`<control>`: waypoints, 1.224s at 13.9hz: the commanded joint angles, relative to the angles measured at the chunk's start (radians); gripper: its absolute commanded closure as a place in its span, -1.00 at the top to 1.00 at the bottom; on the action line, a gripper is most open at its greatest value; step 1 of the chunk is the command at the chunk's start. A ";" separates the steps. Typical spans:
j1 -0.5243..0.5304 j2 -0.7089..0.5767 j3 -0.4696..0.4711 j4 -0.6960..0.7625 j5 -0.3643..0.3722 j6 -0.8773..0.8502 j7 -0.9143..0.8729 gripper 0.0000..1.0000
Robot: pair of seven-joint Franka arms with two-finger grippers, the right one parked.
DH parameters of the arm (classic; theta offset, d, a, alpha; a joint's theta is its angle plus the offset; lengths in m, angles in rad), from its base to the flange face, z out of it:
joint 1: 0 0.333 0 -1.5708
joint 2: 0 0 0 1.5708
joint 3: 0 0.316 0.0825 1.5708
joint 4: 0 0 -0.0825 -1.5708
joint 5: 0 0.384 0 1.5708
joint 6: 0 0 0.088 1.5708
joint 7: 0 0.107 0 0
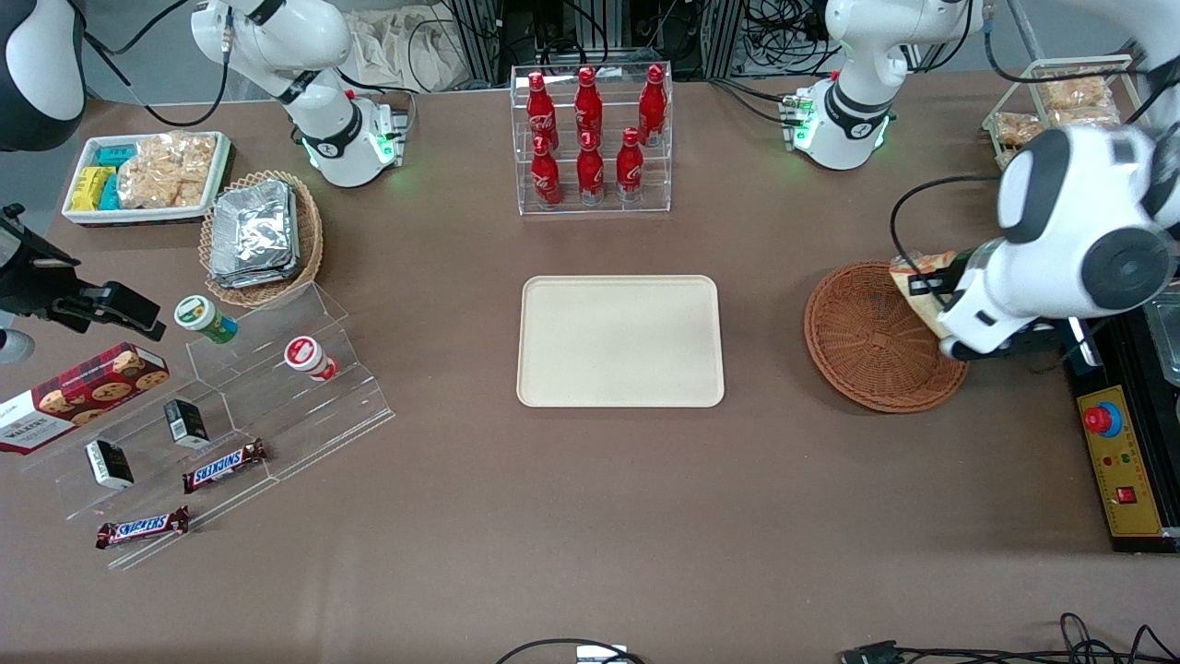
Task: Place sandwich from basket to tray
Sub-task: 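Lift the sandwich and carry it over the cream tray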
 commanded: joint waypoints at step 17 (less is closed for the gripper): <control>-0.587 0.375 -0.027 0.308 -0.057 0.013 0.023 -1.00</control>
